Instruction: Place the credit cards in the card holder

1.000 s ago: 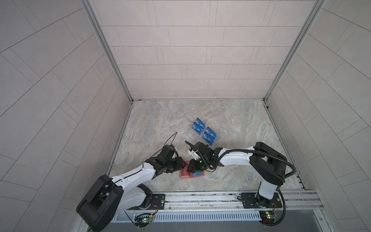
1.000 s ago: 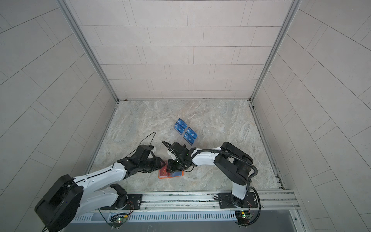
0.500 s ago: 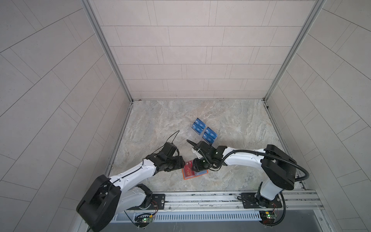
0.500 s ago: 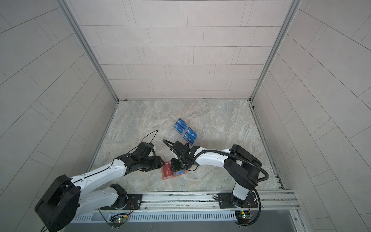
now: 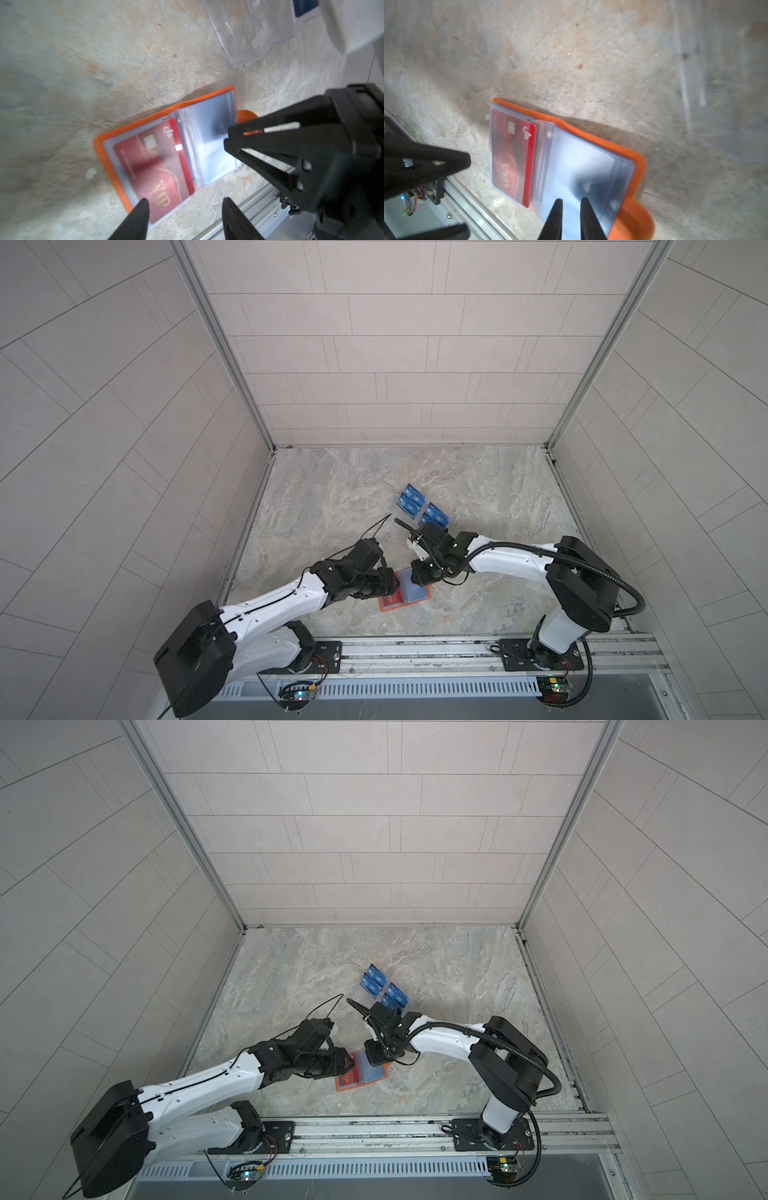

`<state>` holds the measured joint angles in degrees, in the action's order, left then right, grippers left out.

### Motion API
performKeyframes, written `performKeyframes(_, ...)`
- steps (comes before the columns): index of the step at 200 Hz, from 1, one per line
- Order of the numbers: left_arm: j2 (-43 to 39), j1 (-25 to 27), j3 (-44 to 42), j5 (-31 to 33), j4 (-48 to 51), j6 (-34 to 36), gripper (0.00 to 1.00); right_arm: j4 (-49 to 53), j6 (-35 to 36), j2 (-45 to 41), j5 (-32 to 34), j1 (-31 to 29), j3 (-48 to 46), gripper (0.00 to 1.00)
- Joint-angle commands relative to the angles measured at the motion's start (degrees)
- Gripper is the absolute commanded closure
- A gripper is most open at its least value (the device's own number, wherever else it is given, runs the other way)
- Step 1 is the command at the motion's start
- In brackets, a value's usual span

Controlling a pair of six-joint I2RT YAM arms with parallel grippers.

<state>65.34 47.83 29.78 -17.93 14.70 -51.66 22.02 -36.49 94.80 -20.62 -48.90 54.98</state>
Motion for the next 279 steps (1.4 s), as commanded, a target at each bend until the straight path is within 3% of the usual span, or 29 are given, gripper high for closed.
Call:
performKeyframes(1,2.9,2.2,1.2,1.7,-5.0,-4.4,0.40,2.4,2.8,-1.5,2.6,0.5,-1.1,0.80)
performKeyframes(41,7.1,2.7,0.1,1.6,-11.0,-6.1,0.42,2.0,2.4,-1.5,4.7,0.6,-3.9,0.79)
performKeyframes(84,9.8,1.7,-0.1,1.8,-6.9,-1.2,0.42,0.4,-0.8,-3.3,4.9,0.0,-8.3,0.79)
performKeyframes(136,8.5,-3.1,0.3,0.0,-2.1,5.1,0.42,-1.0,-4.7,-3.7,4.7,-3.3,-10.5,0.80)
performKeyframes(190,8.9,-3.5,1.9,-0.7,-0.3,7.6,0.42,-5.4,-9.5,-4.6,1.0,-4.8,-12.4,0.82)
performKeyframes(232,8.6,-3.9,1.6,-0.7,0.3,8.1,0.41,3.0,-7.0,-7.9,6.7,-4.1,-9.4,0.79)
performKeyframes(279,8.0,-4.1,4.0,-2.3,1.5,9.0,0.41,3.7,-7.2,-9.3,5.4,-3.7,-9.4,0.79)
